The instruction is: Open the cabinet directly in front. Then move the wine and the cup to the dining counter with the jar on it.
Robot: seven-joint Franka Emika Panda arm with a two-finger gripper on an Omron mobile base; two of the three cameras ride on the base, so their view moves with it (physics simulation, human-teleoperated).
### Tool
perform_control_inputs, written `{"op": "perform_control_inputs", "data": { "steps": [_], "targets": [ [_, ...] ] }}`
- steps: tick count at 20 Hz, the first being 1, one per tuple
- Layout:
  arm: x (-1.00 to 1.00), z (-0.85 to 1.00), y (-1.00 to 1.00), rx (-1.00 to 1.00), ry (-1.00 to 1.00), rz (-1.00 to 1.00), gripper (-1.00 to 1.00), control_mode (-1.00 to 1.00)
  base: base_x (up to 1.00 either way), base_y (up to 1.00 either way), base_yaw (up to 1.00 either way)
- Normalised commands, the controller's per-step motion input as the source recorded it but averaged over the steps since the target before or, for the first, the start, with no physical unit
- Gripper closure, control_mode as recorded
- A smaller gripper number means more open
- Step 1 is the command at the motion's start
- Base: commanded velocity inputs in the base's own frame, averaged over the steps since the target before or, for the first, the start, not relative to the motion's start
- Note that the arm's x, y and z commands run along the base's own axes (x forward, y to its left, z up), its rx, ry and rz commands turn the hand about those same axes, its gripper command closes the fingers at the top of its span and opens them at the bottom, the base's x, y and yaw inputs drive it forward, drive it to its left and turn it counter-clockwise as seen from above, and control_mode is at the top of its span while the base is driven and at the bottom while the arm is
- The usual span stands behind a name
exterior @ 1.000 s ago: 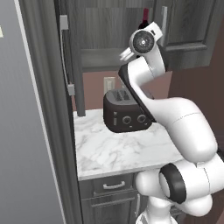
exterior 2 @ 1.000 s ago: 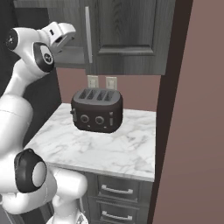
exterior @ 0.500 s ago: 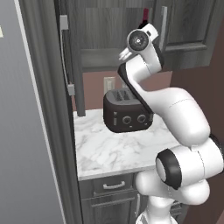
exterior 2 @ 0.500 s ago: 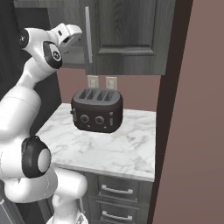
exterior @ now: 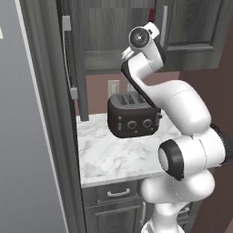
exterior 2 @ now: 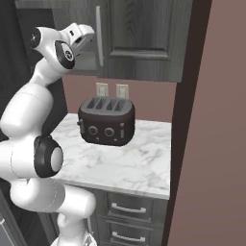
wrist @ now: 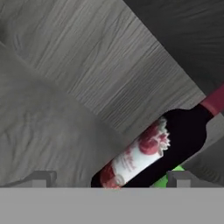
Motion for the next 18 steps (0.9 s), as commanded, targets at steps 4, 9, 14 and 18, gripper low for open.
{"op": "perform_control_inputs", "data": {
  "steps": [4,9,14,18],
  "targets": [
    [-0.02,0.00,-0.70,-0.01,0.02,-0.12,-1.00,-1.00,0.00,0.00,0.00],
    [-0.38,0.00,-1.00,0.00,0.00,-0.23,-1.00,-1.00,0.00,0.00,0.00],
    [-0.54,0.00,-1.00,0.00,0.00,-0.26,-1.00,-1.00,0.00,0.00,0.00],
    [-0.55,0.00,-1.00,0.00,-0.01,-0.26,-1.00,-1.00,0.00,0.00,0.00]
  ]
}}
